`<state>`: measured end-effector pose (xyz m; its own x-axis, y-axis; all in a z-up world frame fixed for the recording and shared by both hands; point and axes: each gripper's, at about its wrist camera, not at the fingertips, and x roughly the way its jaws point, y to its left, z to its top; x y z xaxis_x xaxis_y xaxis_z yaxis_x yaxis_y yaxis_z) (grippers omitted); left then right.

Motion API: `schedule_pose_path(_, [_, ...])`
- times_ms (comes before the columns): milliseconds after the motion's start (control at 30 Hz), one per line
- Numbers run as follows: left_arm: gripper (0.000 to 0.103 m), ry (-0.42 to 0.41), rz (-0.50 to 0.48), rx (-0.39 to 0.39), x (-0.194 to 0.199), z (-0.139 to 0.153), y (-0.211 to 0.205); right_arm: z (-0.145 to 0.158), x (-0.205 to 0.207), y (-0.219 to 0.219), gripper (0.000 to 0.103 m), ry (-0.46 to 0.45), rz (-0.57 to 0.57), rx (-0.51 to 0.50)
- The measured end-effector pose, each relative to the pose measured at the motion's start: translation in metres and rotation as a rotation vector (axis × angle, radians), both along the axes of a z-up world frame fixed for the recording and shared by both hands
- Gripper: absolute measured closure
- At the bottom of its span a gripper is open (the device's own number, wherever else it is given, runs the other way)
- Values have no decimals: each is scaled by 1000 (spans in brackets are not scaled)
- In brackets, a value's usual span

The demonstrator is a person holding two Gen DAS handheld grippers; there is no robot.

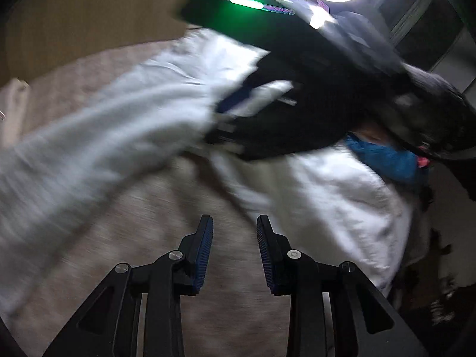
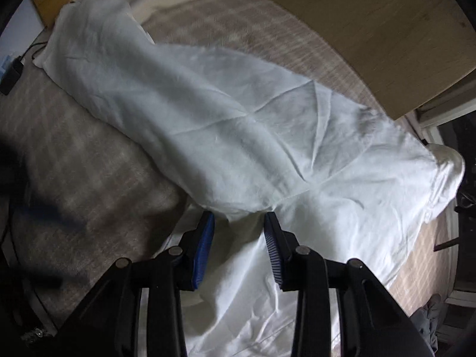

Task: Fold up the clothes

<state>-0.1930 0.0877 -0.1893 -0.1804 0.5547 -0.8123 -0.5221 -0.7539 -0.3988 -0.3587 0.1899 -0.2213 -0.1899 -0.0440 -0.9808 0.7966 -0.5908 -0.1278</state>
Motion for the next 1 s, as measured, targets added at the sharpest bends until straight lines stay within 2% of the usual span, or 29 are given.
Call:
schedule_pose_path(33, [74,-10,-7,16,4,-3,6,-2,-4,1,93,-16,-11,0])
schedule_pose_path(100, [74,-32,-21,25,13,-13,18,2,-13,5,97,-53,-46,-36])
schedule_pose_path(233, [77,-60,-28,38,34,-24,30,22,-31,24,98,-134,-159,-174])
schedule_pose_path(300, [85,-66,-44,74,48,-21,32,26,-42,37,98,-203,-242,-260])
schedule_pose_path(333, [89,-59,-55,88,54,-18,34,26,-47,42,98,-230,-270,-294])
schedule_pose_path(433, [89,-54,-91,90,67,-18,41,14,-50,46,98,-283,-334,-363])
schedule_pose_path(667, [90,-84,-173,42,92,-26,57,2,-36,44,97,-285,-379,-390])
schedule_pose_path(733, [90,-110,-194,34,101,-18,53,20,-13,67,94,-254,-392,-410])
schedule_pose_path(800, [87,-92,-164,25,105,-4,37,39,11,90,88,-224,-405,-429])
schedule_pose_path(867, [74,-118,-122,29,106,1,19,58,34,113,87,-194,-419,-447])
schedule_pose_path(900, [72,-136,-102,34,106,3,11,67,45,125,83,-179,-425,-457])
schedule_pose_path(933, [70,-154,-85,40,107,3,4,76,57,136,74,-164,-432,-466])
schedule_pose_path(1000, [70,-174,-82,43,111,-2,6,81,97,176,67,-124,-499,-453])
